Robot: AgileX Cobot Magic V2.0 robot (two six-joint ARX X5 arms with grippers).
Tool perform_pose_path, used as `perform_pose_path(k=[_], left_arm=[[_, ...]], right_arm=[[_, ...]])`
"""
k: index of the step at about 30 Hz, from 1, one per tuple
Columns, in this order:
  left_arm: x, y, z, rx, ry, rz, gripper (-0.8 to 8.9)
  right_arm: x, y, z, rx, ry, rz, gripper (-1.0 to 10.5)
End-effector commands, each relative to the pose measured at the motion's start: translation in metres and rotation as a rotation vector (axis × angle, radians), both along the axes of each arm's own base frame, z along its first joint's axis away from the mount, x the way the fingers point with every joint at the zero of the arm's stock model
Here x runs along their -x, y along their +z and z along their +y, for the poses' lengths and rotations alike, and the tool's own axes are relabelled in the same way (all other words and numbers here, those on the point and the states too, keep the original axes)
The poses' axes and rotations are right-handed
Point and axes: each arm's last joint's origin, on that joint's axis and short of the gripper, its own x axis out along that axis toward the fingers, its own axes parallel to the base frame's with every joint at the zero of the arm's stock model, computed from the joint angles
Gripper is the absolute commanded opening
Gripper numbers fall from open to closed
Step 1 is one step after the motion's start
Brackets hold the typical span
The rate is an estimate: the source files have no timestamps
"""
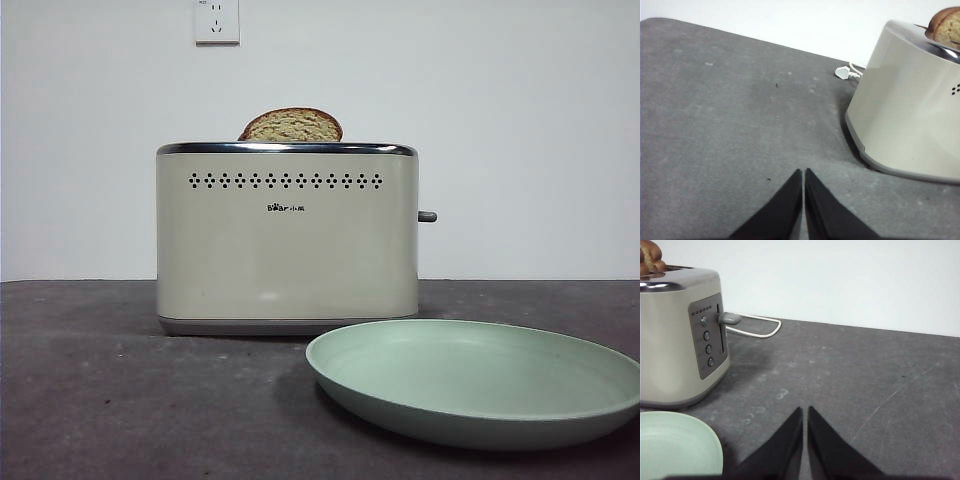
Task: Take the bread from the toaster,put the bread on the plate,put the plate on the table
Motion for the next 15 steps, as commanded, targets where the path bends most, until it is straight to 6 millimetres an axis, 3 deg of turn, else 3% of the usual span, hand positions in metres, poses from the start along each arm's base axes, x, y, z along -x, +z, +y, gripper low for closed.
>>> perform_pose_path(k=[1,15], left_arm=[[-0.001,-0.006,0.0,0.07,0.015,0.026,0.08],[0.001,0.005,-0.002,0.198,-0.041,0.018,0.07]], right_arm=[[0.0,-0.001,0.0,-0.009,-0.002,-0.006,0.0],[0.0,0.006,0.0,-0.257,0.016,-0.005,0.0]])
